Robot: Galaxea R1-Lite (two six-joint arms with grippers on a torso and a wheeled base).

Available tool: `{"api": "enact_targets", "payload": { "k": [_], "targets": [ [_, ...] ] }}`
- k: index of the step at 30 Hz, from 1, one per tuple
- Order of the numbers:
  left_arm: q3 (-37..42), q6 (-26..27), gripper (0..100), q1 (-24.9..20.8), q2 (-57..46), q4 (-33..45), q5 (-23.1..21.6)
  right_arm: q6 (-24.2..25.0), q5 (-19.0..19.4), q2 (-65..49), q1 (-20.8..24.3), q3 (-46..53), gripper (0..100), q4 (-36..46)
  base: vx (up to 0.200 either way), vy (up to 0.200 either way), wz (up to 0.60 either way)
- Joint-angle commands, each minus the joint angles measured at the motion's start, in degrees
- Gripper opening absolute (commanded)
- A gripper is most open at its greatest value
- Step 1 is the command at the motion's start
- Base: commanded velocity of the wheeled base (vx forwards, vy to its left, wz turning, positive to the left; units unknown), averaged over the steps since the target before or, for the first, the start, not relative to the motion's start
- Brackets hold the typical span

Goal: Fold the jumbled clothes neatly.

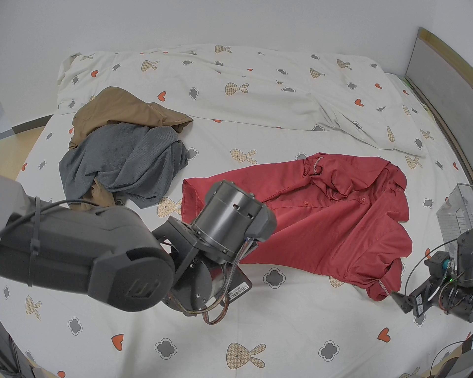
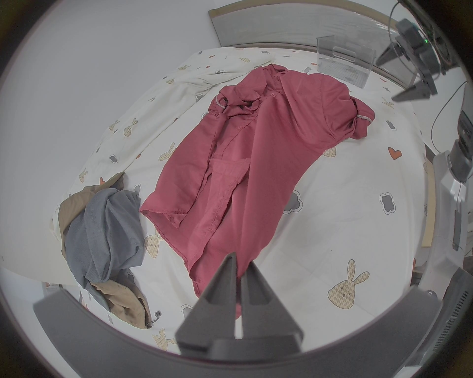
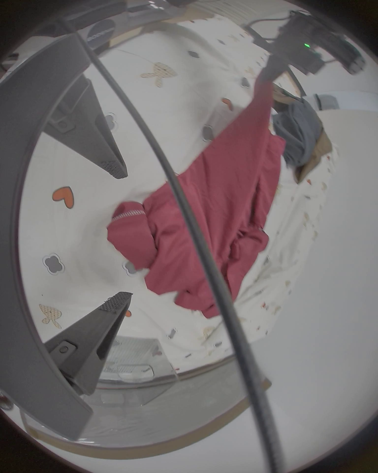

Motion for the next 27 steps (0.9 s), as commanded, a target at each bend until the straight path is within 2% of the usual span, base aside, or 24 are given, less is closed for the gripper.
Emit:
{"api": "enact_targets", "payload": {
  "k": [1,4,12,14,16,17,27],
  "targets": [
    [0.1,0.0,0,0.0,-0.4,0.0,0.0,0.0,0.3,10.4,2.4,2.1,100,-0.4,0.000,0.000,0.00],
    [0.1,0.0,0,0.0,-0.6,0.0,0.0,0.5,0.3,13.4,2.0,2.0,100,-0.5,0.000,0.000,0.00],
    [1.5,0.0,0,0.0,-1.5,0.0,0.0,1.0,0.5,19.4,-3.9,0.6,100,-0.9,0.000,0.000,0.00],
    [2.2,0.0,0,0.0,-1.8,-0.5,0.0,1.5,0.5,20.5,-7.0,-0.7,100,-3.7,0.000,0.000,0.00],
    [2.2,0.0,0,0.0,-1.8,-0.5,0.0,1.5,0.5,20.5,-7.0,-0.7,100,-3.7,0.000,0.000,0.00],
    [3.2,0.0,0,0.0,-2.0,-2.4,0.0,1.4,0.5,21.6,-9.3,-1.0,100,-7.2,0.000,0.000,0.00],
    [4.3,0.2,0,0.0,-2.4,-3.4,0.0,1.8,0.5,27.1,-8.8,-1.4,100,-9.0,0.000,0.000,0.00]
  ]
}}
